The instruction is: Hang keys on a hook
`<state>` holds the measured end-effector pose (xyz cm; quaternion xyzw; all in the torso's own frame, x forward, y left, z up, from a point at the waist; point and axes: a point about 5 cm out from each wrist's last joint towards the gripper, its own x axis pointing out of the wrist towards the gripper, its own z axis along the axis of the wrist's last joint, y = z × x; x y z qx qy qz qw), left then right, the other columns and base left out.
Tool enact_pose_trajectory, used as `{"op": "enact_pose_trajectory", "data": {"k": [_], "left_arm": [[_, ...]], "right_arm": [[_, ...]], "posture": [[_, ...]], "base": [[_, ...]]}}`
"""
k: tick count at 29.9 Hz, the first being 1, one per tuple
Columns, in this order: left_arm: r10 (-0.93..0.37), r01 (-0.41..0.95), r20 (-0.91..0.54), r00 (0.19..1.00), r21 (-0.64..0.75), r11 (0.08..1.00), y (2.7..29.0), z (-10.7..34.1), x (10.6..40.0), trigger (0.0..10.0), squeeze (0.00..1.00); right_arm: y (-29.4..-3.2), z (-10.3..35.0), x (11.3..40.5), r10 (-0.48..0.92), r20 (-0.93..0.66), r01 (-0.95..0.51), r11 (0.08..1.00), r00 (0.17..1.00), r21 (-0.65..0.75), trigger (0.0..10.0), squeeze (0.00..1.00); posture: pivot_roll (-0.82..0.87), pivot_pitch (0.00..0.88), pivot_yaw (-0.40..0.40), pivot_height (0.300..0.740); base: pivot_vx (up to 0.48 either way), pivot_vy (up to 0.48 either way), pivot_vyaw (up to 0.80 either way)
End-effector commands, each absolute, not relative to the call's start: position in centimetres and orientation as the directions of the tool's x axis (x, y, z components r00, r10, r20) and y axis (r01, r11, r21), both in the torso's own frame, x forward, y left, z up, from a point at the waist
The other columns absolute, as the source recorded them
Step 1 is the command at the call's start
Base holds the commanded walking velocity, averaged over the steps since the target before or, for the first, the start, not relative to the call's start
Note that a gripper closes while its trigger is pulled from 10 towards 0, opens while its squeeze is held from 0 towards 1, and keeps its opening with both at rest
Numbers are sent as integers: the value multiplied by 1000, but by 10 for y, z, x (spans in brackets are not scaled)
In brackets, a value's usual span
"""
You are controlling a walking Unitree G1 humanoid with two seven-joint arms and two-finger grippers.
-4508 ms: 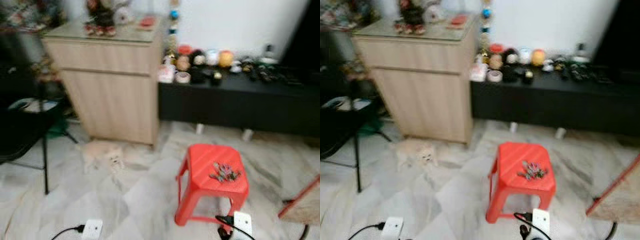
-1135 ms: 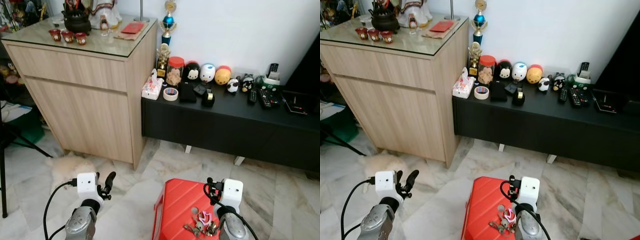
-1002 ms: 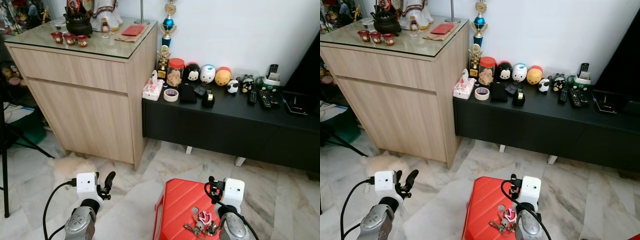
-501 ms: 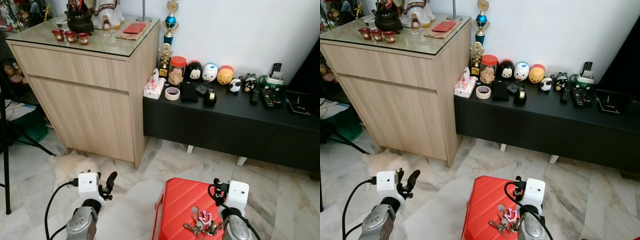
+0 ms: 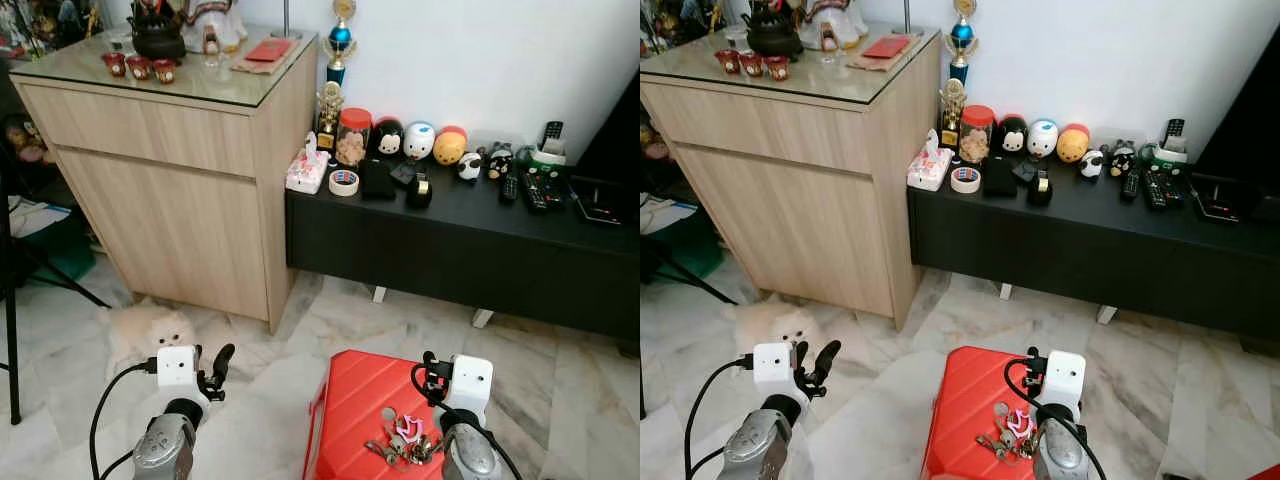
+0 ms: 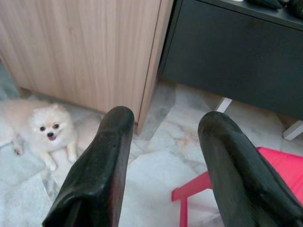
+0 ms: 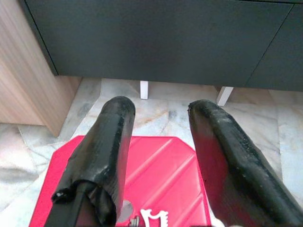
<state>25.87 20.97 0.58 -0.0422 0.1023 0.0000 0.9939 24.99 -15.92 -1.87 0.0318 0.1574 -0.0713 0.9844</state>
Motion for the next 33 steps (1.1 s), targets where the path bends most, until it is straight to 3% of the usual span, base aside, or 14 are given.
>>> {"op": "enact_pose_trajectory", "data": {"k": [1, 33], "left_arm": [[-13, -6, -220, 975, -85, 996, 207, 2, 256, 10000, 0], [-37, 15, -239, 970, -95, 995, 201, 1, 260, 10000, 0]], "right_arm": [[-161, -19, 249, -130, -314, 146, 989, 940, 30, 10000, 0], [-159, -26, 253, -106, -401, 132, 991, 910, 38, 10000, 0]], "posture": [[75, 12, -84, 637], [77, 14, -78, 637]], "base": [[0, 0, 0], [0, 0, 0]]}}
